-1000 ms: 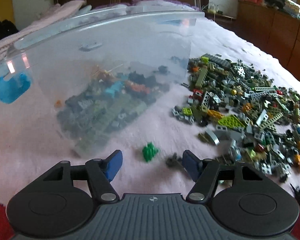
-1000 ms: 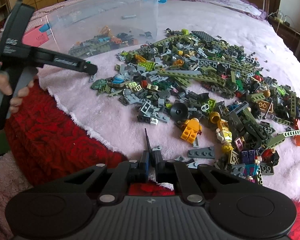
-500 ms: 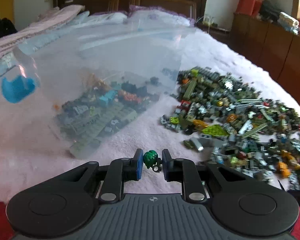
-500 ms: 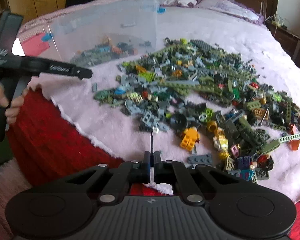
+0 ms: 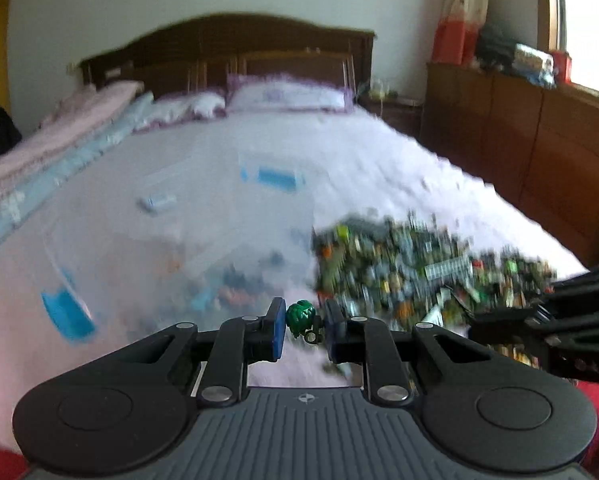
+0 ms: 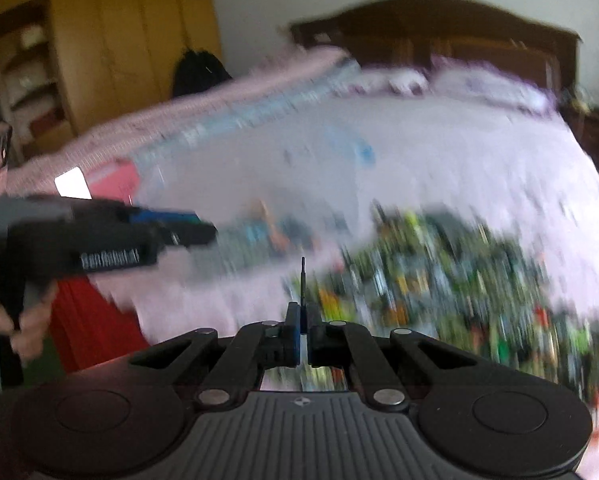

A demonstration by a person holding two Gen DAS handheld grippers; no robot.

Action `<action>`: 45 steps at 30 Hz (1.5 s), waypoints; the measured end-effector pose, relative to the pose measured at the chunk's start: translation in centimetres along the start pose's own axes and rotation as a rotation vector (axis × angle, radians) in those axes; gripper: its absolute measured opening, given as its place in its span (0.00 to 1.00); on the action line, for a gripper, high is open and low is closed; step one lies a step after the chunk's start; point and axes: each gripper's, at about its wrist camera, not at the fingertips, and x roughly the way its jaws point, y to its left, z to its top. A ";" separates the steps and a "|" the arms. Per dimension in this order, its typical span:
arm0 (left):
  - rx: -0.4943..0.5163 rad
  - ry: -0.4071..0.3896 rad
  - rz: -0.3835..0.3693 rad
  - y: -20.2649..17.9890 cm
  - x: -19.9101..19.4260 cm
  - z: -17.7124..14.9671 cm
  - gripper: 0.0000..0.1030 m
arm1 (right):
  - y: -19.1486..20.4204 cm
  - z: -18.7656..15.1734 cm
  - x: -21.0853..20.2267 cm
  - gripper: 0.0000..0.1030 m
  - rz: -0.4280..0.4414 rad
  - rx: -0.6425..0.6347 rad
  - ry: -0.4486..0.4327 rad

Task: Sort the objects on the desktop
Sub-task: 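Carry the green brick and grey rod over the clear bin and open both grippers, then move both open grippers back over the brick pile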

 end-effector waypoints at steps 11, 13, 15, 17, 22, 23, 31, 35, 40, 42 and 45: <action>-0.073 0.044 0.159 7.1 5.1 5.8 0.30 | 2.5 15.3 10.9 0.04 0.089 -0.091 -0.057; -0.099 0.058 0.169 7.7 5.3 5.9 0.54 | 2.7 16.4 12.9 0.16 0.063 -0.067 -0.032; -0.112 0.041 0.184 7.9 4.8 5.9 0.66 | 2.8 16.7 13.8 0.21 0.053 -0.051 -0.025; -0.111 0.025 0.184 7.8 4.2 5.8 0.69 | 2.8 16.5 13.7 0.21 0.052 -0.057 -0.026; -0.110 0.033 0.177 7.1 3.5 5.2 0.79 | 2.7 14.9 11.9 0.26 0.036 -0.083 -0.029; -0.111 0.034 0.172 6.9 3.4 5.1 0.80 | 2.6 14.4 11.4 0.27 0.035 -0.081 -0.028; -0.061 0.041 0.165 2.9 2.4 4.2 0.99 | 0.8 10.9 6.9 0.47 -0.003 -0.019 -0.030; -0.043 0.064 0.173 1.0 1.9 3.5 1.00 | 0.2 8.9 5.0 0.56 -0.040 0.001 -0.040; -0.051 0.098 0.171 -0.2 1.4 2.2 1.00 | -0.5 6.7 3.0 0.65 -0.107 0.018 -0.056; -0.055 0.116 0.166 -0.5 1.3 1.4 1.00 | -1.1 5.6 2.1 0.67 -0.129 0.040 -0.056; -0.063 0.147 0.153 -1.0 1.4 0.1 1.00 | -2.0 3.6 0.9 0.67 -0.155 0.075 -0.042</action>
